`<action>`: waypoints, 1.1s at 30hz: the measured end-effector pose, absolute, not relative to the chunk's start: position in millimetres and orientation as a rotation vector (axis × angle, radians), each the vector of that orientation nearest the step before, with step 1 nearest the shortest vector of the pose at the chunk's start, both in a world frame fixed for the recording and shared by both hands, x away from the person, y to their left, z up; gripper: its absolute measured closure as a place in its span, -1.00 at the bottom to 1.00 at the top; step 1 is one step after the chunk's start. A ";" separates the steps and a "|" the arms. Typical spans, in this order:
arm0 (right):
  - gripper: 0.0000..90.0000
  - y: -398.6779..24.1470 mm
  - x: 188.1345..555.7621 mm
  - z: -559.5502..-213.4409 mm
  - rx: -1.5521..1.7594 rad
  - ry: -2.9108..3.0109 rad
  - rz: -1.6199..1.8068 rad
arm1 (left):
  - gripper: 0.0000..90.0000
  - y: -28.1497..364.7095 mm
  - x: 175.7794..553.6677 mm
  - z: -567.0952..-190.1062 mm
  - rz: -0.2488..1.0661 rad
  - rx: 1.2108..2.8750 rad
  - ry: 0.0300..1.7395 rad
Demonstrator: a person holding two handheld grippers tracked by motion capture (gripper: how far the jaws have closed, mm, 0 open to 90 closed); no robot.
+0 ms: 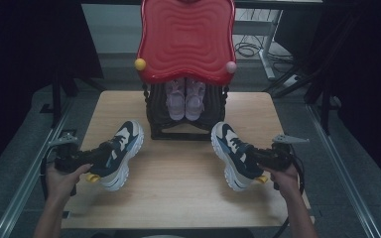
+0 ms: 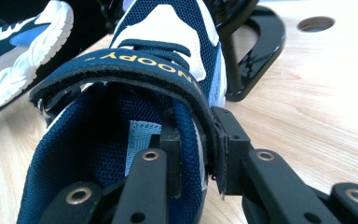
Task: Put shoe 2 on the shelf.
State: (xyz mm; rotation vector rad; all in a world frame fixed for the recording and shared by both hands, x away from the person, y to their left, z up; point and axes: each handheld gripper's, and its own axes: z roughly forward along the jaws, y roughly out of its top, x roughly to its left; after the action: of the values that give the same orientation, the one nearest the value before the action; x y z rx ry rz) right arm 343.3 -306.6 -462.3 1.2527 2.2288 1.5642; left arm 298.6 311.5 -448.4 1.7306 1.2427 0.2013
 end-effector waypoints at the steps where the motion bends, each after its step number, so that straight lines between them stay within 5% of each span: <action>1: 0.70 -310.5 342.6 -461.8 1.257 2.215 1.575 | 0.68 312.4 298.4 -447.8 0.199 1.723 1.243; 33: 0.70 -355.7 357.9 -422.8 1.327 1.909 1.727 | 0.68 324.4 314.3 -416.0 0.233 1.587 1.212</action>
State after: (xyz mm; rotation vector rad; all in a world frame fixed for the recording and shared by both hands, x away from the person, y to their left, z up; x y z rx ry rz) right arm 357.9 -355.7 -422.8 1.3269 1.9092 1.7266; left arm 314.3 324.4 -416.0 1.5871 1.2123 0.2326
